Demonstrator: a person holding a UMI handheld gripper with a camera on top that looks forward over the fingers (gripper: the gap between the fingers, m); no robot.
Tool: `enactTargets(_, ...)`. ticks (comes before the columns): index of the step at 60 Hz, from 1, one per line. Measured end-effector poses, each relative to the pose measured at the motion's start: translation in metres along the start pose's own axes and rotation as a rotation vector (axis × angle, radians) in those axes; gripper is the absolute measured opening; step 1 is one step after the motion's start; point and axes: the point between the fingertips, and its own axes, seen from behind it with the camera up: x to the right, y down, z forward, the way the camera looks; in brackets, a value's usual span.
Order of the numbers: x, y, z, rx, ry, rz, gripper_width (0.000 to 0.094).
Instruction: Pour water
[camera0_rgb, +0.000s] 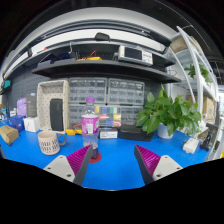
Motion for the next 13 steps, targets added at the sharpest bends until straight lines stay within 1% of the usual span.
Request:
enactTargets(9, 0.003, -0.012, -0.007, 0.027, -0.006, 0.010, 0.0843)
enactTargets(13, 0.002, -0.014, -0.009, 0.027, -0.009, 0.010, 0.0842)
